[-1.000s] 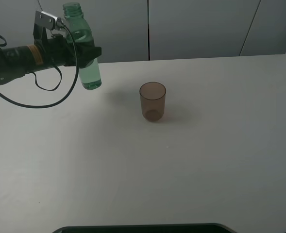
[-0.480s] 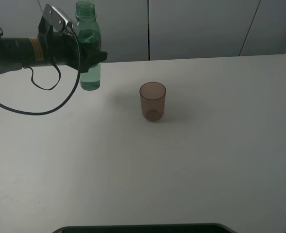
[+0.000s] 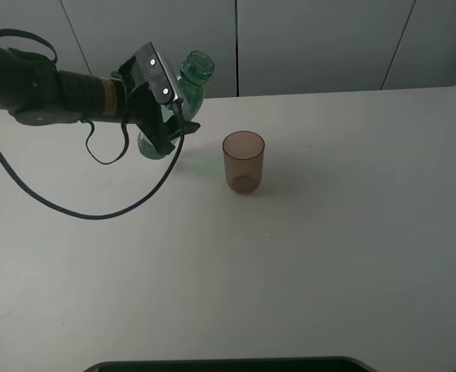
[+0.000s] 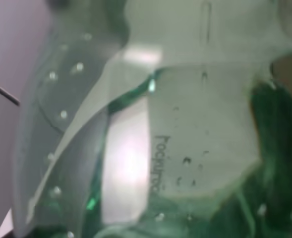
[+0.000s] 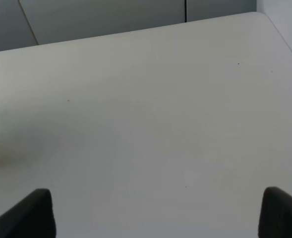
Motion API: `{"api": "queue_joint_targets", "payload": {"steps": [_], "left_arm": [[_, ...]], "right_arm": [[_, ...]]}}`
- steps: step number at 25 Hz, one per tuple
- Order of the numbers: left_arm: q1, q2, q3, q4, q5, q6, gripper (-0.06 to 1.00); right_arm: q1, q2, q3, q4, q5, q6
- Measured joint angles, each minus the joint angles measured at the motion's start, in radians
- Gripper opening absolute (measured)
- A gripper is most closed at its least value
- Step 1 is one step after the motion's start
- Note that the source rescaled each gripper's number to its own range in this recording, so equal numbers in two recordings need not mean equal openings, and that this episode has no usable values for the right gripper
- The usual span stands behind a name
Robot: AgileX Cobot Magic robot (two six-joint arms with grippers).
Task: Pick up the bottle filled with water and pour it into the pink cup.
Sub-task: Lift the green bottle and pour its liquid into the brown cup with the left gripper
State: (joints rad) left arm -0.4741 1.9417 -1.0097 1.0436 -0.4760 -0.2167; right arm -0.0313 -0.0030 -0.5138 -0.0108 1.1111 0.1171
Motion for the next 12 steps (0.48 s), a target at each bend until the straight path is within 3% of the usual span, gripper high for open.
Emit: {"api": "queue_joint_targets", "payload": {"steps": [12], "left_arm": [[-0.085,0.000,-0.010,-0.166,0.180,0.337,0.00]], "right_arm": [[0.000,0.000,0.000,0.000,0.000,0.000]]}}
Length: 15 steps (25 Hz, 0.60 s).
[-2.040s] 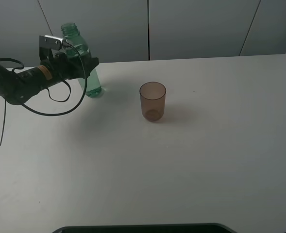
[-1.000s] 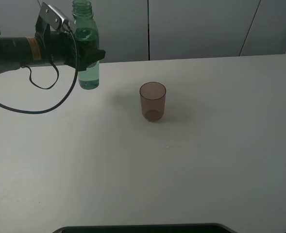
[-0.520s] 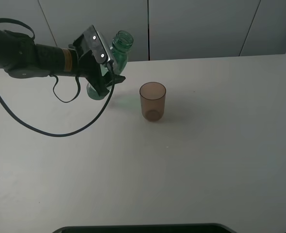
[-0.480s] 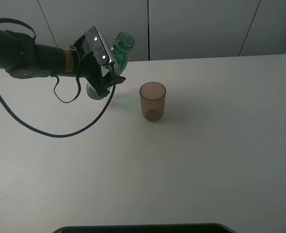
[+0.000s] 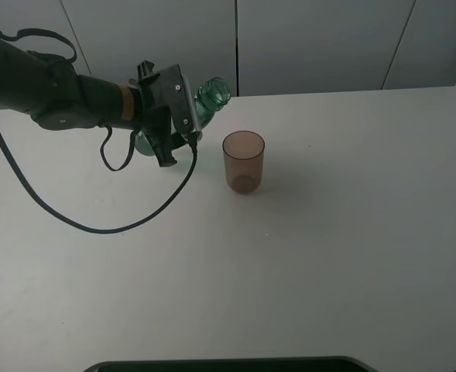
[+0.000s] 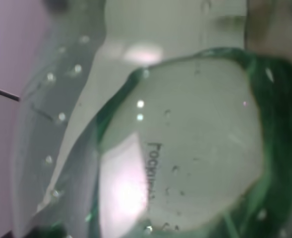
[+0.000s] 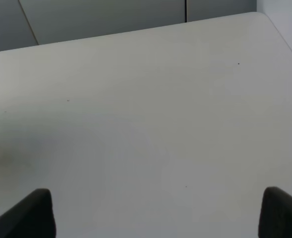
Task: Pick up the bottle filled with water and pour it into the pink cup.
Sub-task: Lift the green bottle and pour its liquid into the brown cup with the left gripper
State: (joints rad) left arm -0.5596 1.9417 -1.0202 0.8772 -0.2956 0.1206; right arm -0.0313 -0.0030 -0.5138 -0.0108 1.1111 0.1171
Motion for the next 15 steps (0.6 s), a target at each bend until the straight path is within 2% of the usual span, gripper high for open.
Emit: {"api": "queue_joint_targets", "payload": {"steps": [8,15], "left_arm": [[-0.020,0.000,-0.057,-0.028,0.092,0.103,0.00],[-0.050,0.000,-0.083,-0.025,0.127,0.178,0.00]], "right_arm": [[0.000,0.000,0.000,0.000,0.000,0.000],[0.000,0.000,0.000,0.000,0.000,0.000]]}}
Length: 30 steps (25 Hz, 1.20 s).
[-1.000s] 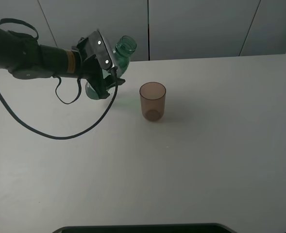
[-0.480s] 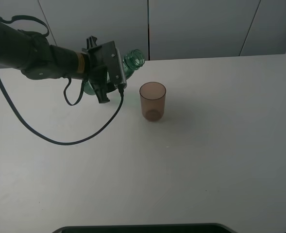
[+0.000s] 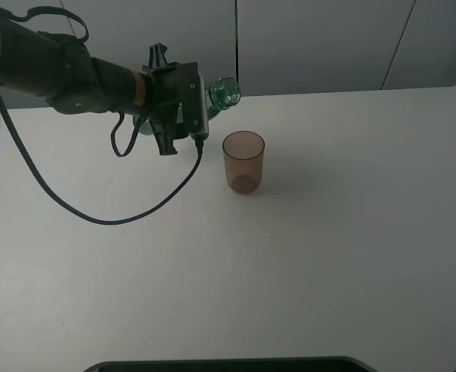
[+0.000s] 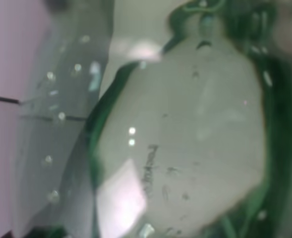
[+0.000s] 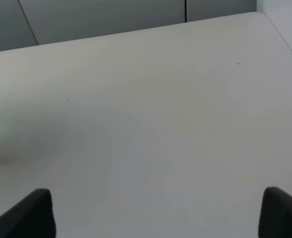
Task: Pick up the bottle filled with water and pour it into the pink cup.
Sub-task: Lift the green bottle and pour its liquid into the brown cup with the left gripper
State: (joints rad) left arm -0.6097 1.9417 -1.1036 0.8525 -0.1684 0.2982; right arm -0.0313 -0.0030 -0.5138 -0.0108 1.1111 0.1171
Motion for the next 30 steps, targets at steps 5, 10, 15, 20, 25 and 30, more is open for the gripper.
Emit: {"api": "queue_joint_targets", "payload": {"steps": [5,10,15,20,25,30], "left_arm": [[-0.004,0.000,0.000,0.006,0.011,0.049,0.00],[-0.004,0.000,0.000,0.007,0.030,0.085,0.00],[-0.004,0.000,0.000,0.007,0.053,0.140,0.00],[-0.004,0.000,0.000,0.018,0.078,0.173,0.00],[-0.004,0.000,0.000,0.028,0.081,0.177,0.00],[-0.004,0.000,-0.002,0.030,0.090,0.177,0.00]], "right_arm": [[0.000,0.000,0.000,0.000,0.000,0.000],[0.000,0.000,0.000,0.000,0.000,0.000],[0.000,0.000,0.000,0.000,0.000,0.000],[0.000,0.000,0.000,0.000,0.000,0.000],[0.000,0.000,0.000,0.000,0.000,0.000],[0.000,0.000,0.000,0.000,0.000,0.000]]}}
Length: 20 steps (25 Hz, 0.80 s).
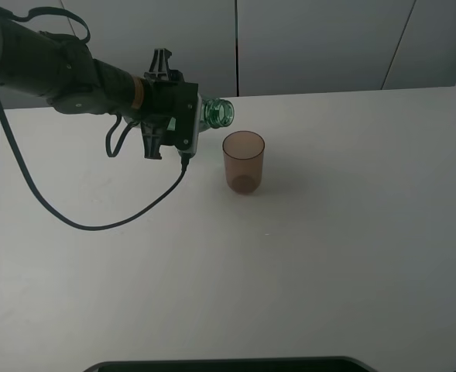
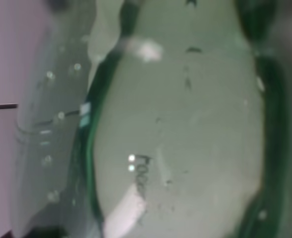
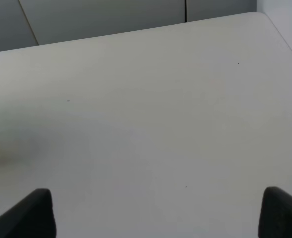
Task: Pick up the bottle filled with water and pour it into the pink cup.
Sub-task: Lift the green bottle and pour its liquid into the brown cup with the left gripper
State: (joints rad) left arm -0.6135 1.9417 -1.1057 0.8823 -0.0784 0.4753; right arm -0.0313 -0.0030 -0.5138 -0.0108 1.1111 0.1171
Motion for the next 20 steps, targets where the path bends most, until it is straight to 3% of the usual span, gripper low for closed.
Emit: {"api": "queue_joint_targets", "payload": {"steps": [20], "left_arm": [[-0.002,0.000,-0.024,0.000,0.042,0.045,0.00]], "right_arm": [[0.000,0.000,0.000,0.000,0.000,0.000]]}}
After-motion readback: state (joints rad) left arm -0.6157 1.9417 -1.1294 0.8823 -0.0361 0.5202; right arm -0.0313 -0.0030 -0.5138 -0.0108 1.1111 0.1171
